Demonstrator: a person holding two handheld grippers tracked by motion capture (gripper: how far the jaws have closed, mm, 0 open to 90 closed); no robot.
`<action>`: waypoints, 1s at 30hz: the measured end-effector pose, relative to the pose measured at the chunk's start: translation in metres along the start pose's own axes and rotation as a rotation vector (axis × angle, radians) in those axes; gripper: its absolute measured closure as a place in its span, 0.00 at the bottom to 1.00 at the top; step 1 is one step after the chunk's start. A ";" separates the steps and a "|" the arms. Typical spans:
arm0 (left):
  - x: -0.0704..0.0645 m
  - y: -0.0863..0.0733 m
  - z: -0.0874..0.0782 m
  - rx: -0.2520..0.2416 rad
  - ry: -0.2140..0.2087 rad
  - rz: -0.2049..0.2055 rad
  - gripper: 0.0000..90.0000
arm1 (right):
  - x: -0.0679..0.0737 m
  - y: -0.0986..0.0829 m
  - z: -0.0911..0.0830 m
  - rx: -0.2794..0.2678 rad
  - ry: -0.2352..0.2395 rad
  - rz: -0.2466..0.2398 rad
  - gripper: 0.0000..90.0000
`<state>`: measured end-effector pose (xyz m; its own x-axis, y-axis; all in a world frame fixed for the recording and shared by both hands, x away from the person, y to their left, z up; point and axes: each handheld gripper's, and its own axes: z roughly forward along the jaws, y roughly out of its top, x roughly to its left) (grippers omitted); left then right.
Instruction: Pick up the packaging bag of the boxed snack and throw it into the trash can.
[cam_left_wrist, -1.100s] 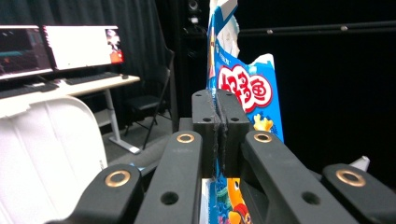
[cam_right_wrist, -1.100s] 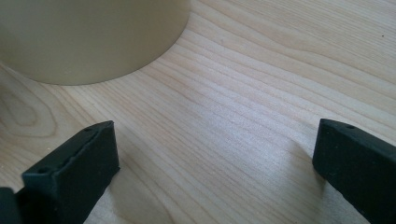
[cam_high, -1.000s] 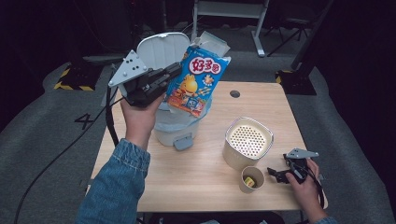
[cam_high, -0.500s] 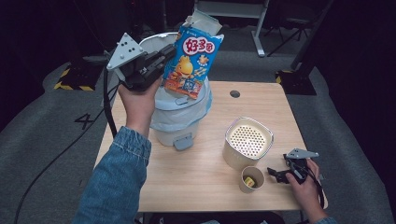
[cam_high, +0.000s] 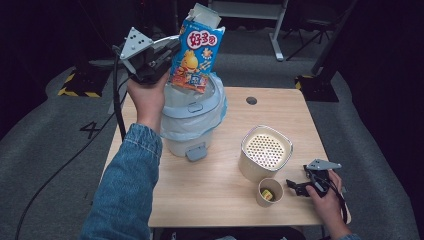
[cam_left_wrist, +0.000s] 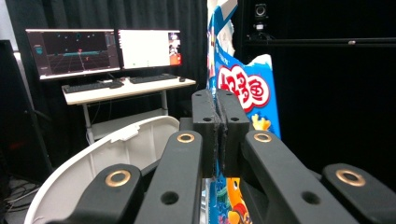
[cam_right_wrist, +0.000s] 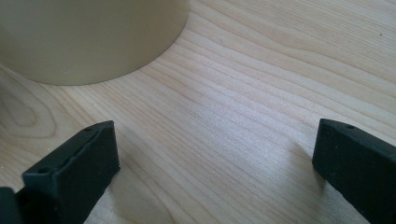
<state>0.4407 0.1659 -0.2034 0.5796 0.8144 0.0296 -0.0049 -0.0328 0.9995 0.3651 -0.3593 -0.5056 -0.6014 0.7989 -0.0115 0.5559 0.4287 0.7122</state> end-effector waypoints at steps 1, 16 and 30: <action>0.000 -0.001 0.002 0.003 0.004 0.006 0.98 | 0.000 0.000 0.000 -0.001 0.000 0.002 0.01; -0.001 -0.016 0.026 0.064 0.057 0.023 0.98 | 0.000 0.000 0.000 -0.001 0.000 0.002 0.01; -0.001 -0.029 0.026 0.099 0.052 0.014 0.97 | 0.000 0.000 0.000 0.000 0.000 0.000 0.00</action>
<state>0.4619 0.1511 -0.2323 0.5374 0.8420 0.0470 0.0694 -0.0997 0.9926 0.3651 -0.3592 -0.5056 -0.6015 0.7988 -0.0111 0.5560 0.4285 0.7122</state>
